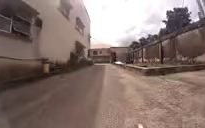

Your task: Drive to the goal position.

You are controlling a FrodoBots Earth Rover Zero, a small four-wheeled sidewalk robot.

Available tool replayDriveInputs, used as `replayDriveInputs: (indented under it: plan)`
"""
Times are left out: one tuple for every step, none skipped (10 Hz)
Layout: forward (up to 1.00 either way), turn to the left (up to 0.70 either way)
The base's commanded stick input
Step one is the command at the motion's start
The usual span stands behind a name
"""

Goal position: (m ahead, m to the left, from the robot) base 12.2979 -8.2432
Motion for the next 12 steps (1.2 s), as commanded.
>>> replayDriveInputs:
  plan:
    - [0.50,0.05]
    - [0.50,0.05]
    - [0.50,0.05]
    - [0.50,-0.45]
    - [0.50,-0.45]
    - [0.50,-0.45]
    - [0.50,-0.45]
    - [0.50,-0.35]
    - [0.50,-0.07]
    - [0.50,0.05]
    - [0.50,0.05]
    - [0.50,0.05]
